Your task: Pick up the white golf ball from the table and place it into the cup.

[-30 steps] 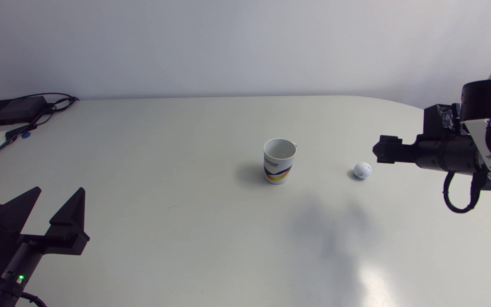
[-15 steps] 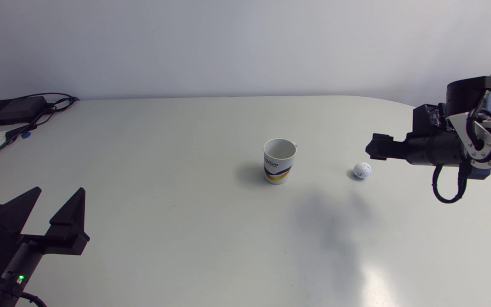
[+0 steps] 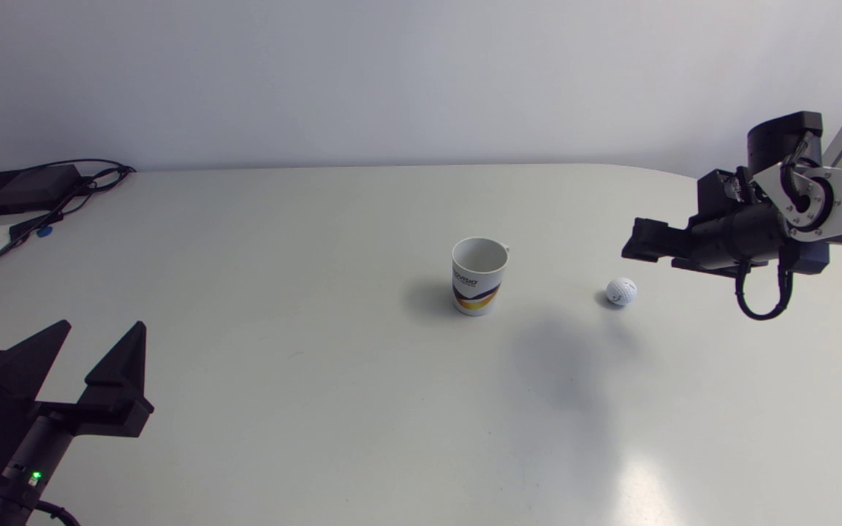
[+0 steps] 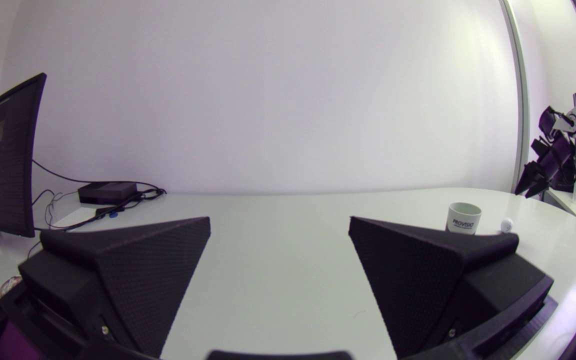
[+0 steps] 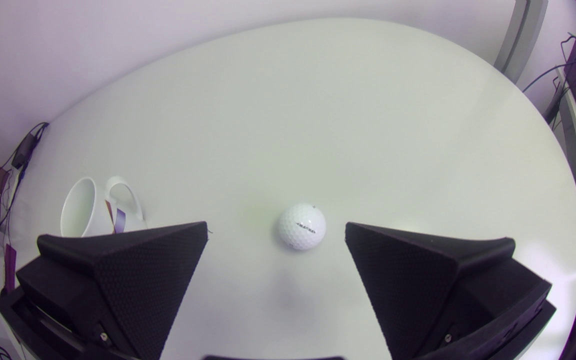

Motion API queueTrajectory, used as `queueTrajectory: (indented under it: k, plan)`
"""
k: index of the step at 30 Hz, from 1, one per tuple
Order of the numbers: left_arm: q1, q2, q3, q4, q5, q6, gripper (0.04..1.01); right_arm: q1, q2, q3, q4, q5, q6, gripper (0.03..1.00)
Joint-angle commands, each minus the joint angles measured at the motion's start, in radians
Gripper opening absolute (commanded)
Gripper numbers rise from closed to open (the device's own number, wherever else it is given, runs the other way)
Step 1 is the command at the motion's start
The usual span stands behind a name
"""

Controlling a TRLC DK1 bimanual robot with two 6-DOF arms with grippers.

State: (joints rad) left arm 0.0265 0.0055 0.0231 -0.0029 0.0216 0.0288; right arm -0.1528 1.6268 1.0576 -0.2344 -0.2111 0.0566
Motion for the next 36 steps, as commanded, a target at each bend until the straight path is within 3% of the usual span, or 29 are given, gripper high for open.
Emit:
queueTrajectory:
  k: [1,5,10,13,17,22,26,36]
  plan:
    - [0.007,-0.016,-0.022,0.001,-0.003,0.002,0.992,-0.008,0.027,0.035,-0.031,-0.008,0.028,0.97]
    - [0.007,-0.016,-0.022,0.001,-0.003,0.002,0.992,-0.024,0.05,0.059,-0.039,-0.043,-0.001,0.97]
    - [0.007,-0.016,-0.022,0.001,-0.003,0.002,0.992,-0.022,0.077,0.101,-0.075,-0.039,-0.017,0.97]
    - [0.007,-0.016,-0.022,0.001,-0.003,0.002,0.992,-0.022,0.094,0.128,-0.103,-0.014,-0.037,0.97]
    - [0.007,-0.016,-0.022,0.001,-0.003,0.002,0.992,-0.022,0.146,0.193,-0.2,0.001,-0.13,0.97]
    - [0.007,-0.016,-0.022,0.001,-0.003,0.002,0.992,-0.019,0.192,0.206,-0.206,0.05,-0.199,0.97]
    - [0.007,-0.016,-0.022,0.001,-0.003,0.002,0.992,-0.01,0.225,0.214,-0.206,0.091,-0.225,0.97]
    - [0.007,-0.016,-0.022,0.001,-0.003,0.002,0.992,0.016,0.304,0.231,-0.192,0.107,-0.248,0.97]
